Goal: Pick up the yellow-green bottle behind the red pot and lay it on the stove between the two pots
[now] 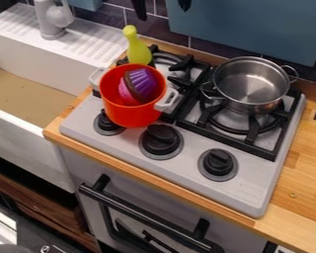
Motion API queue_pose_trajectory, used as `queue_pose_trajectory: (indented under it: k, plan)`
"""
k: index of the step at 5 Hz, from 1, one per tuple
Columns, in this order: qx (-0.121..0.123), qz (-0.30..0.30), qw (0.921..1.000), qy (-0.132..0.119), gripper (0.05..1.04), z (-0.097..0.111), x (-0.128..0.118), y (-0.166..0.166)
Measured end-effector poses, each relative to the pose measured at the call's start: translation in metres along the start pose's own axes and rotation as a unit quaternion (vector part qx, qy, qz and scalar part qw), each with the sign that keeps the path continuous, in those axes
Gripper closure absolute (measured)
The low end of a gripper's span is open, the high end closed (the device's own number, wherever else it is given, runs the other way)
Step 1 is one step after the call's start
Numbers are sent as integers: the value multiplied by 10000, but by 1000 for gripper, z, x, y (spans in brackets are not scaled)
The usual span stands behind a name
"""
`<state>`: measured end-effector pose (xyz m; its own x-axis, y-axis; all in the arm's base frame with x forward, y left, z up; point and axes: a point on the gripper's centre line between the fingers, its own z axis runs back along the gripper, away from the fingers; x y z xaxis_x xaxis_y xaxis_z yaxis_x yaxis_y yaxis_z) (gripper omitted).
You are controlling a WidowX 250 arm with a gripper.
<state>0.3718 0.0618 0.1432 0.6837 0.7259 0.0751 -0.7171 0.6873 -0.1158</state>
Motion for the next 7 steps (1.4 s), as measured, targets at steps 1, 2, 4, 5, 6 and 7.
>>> queue_pose_trajectory:
  k: [1, 2, 4, 5, 6, 7]
  plan:
    - [99, 8, 9999, 136, 83, -11, -2, 2]
    - [222, -288, 9993, 92, 83, -14, 8, 0]
    - [-88, -1169, 9930, -144, 83, -11, 27, -18]
    - [-212, -2226, 9739, -383, 83, -18, 21, -10]
    - [-487, -2523, 9649, -535, 83, 2, 14, -2]
    - [-432, -2802, 9577, -482, 83, 4, 7, 10]
